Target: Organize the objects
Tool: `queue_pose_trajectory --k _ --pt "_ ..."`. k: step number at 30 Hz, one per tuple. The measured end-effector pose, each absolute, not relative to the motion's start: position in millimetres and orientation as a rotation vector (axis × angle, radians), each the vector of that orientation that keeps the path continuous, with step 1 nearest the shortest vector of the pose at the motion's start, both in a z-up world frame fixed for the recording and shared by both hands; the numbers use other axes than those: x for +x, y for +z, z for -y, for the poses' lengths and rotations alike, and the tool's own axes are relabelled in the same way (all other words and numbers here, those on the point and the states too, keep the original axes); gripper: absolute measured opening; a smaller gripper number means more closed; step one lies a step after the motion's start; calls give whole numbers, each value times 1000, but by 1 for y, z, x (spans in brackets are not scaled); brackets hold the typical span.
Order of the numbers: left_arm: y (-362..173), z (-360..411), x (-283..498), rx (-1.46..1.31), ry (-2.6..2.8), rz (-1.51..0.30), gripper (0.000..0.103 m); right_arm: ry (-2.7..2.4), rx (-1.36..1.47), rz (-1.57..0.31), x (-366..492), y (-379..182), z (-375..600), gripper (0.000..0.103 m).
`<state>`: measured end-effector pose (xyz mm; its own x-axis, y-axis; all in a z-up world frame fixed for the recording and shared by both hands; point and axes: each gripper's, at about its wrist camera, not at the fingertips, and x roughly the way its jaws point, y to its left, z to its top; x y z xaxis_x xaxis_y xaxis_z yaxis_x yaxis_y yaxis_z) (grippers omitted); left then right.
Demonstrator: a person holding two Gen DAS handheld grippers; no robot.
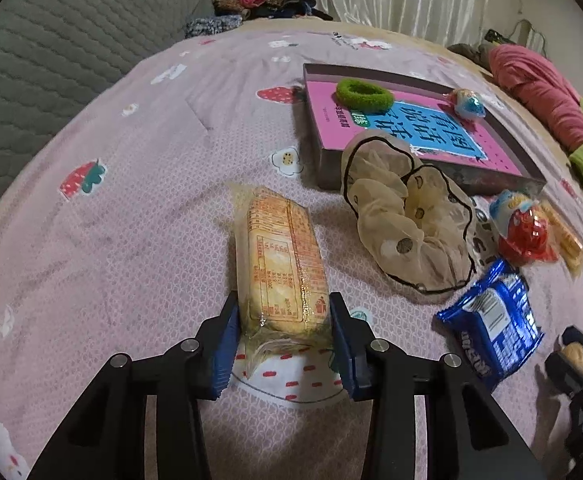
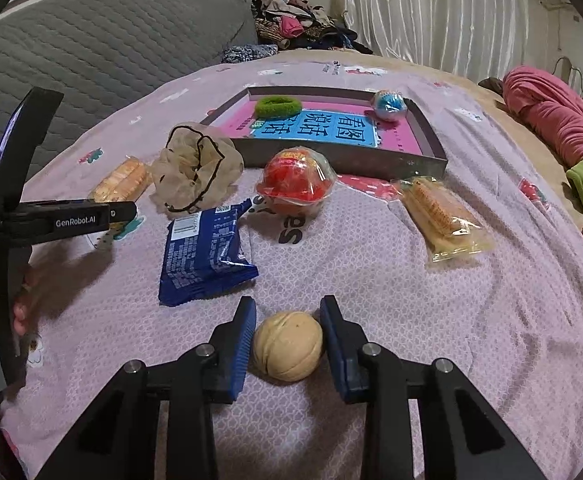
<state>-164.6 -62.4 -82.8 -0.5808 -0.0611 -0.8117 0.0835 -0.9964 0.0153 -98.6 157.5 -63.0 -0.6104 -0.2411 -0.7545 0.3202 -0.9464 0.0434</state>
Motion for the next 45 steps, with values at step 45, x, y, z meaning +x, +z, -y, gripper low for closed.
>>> queue_pose_trajectory --k 45 --pt "16 26 -88 1117 -2877 52 42 -2649 918 -156 -84 42 -151 34"
